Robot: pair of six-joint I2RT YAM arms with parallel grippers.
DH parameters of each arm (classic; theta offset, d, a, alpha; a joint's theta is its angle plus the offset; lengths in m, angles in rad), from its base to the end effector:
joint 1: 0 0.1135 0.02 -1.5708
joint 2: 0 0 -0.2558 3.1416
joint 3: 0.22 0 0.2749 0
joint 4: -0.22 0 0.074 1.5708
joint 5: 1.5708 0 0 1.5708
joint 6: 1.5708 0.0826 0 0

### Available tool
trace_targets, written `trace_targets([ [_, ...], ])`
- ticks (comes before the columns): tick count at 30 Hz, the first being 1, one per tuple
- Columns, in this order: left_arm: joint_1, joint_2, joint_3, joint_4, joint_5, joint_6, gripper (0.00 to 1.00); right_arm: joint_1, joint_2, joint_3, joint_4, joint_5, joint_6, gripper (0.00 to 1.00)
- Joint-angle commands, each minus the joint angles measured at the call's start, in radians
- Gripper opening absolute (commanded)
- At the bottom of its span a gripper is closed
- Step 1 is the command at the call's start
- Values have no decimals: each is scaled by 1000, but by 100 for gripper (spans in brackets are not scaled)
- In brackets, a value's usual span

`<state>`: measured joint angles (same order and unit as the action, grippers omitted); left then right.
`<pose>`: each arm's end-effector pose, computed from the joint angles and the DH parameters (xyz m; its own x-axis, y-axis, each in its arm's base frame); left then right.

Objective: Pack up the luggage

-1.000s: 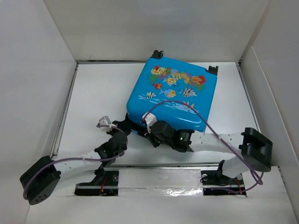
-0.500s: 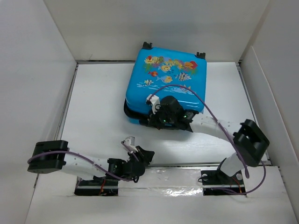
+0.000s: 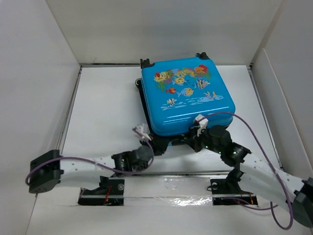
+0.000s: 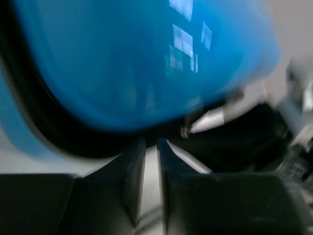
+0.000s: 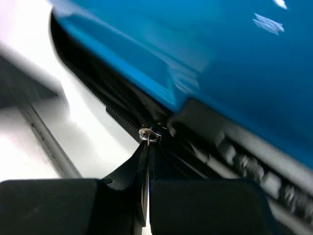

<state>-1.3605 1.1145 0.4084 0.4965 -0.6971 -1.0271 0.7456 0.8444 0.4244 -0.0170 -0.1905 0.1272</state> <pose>0.1113 -0.2673 0.1861 -0.5520 -0.5573 -0.6203 0.2829 0.5746 -0.7680 0.1804 0.1879 0.1845 -0.4089 -0.2080 -0.8885 -0.7463 0.6365 0.1944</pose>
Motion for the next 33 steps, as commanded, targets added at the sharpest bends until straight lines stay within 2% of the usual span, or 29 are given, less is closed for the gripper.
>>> trace_targets([
  [1, 150, -175, 26, -24, 66, 148, 15, -67, -213, -64, -72, 129, 150, 0],
  [2, 206, -200, 39, -41, 150, 169, 34, -90, -264, -93, -83, 141, 173, 0],
  [3, 266, -231, 58, -53, 197, 195, 43, -116, -313, -99, -99, 169, 205, 0],
  [4, 393, -232, 102, -59, 241, 205, 52, -173, -393, -99, -122, 178, 213, 0],
  [5, 461, -207, 148, -50, 330, 222, 69, -202, -421, -98, -127, 177, 212, 0],
  [6, 531, -206, 148, -39, 375, 222, 75, -231, -441, -90, -133, 171, 206, 0],
  [7, 672, -143, 203, -33, 419, 211, 80, -261, -452, -79, -155, 165, 201, 0],
  [8, 739, -102, 231, 17, 535, 203, 87, -312, -455, -67, -167, 154, 192, 0],
  [9, 792, 3, 259, 49, 595, 203, 92, -336, -452, -44, -176, 126, 166, 0],
  [11, 895, 127, 415, 15, 642, 228, 96, -391, -436, -29, -205, 93, 141, 0],
  [12, 919, 257, 472, -1, 650, 246, 97, -405, -433, -24, -213, 53, 126, 0],
  [13, 942, 325, 597, -19, 662, 251, 98, -416, -430, -32, -196, 28, 121, 0],
  [14, 992, 388, 663, -51, 736, 252, 99, -416, -427, -39, -187, 8, 118, 0],
  [15, 1014, 513, 725, -70, 777, 245, 99, -429, -423, -44, -182, -15, 115, 0],
  [16, 1031, 569, 832, -78, 812, 239, 99, -430, -423, -50, -173, -24, 114, 0],
  [19, 1063, 726, 993, -119, 880, 223, 99, -439, -418, -56, -155, -70, 91, 0],
  [26, 1100, 896, 1171, -95, 942, 159, 99, -430, -378, -52, -141, -144, 63, 0],
  [33, 1100, 1028, 1274, -75, 967, 102, 97, -373, -329, -50, -121, -136, 57, 0],
])
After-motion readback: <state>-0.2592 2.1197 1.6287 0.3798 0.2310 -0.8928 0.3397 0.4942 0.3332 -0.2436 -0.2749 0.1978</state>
